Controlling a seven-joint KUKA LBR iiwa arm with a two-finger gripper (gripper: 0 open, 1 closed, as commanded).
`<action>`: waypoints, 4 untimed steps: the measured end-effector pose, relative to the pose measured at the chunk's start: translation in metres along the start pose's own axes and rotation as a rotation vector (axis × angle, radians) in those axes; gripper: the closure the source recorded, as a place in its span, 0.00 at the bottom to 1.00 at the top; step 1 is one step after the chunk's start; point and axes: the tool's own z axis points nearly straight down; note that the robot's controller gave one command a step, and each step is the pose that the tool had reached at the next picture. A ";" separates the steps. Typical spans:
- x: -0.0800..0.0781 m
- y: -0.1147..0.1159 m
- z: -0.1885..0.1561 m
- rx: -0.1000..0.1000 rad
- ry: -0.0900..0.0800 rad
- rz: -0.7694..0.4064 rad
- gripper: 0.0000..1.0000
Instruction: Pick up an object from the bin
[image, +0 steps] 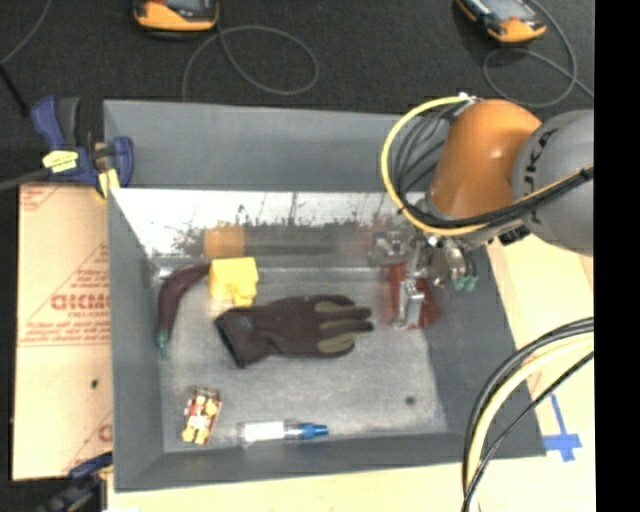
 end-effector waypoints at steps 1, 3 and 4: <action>-0.001 0.026 0.047 0.001 -0.007 -0.150 0.00; -0.005 0.077 0.059 0.001 -0.004 0.248 0.00; 0.005 0.130 0.076 -0.001 0.001 0.266 1.00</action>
Offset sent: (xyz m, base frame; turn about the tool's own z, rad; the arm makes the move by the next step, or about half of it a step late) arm -0.0051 0.0788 -0.0440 0.3426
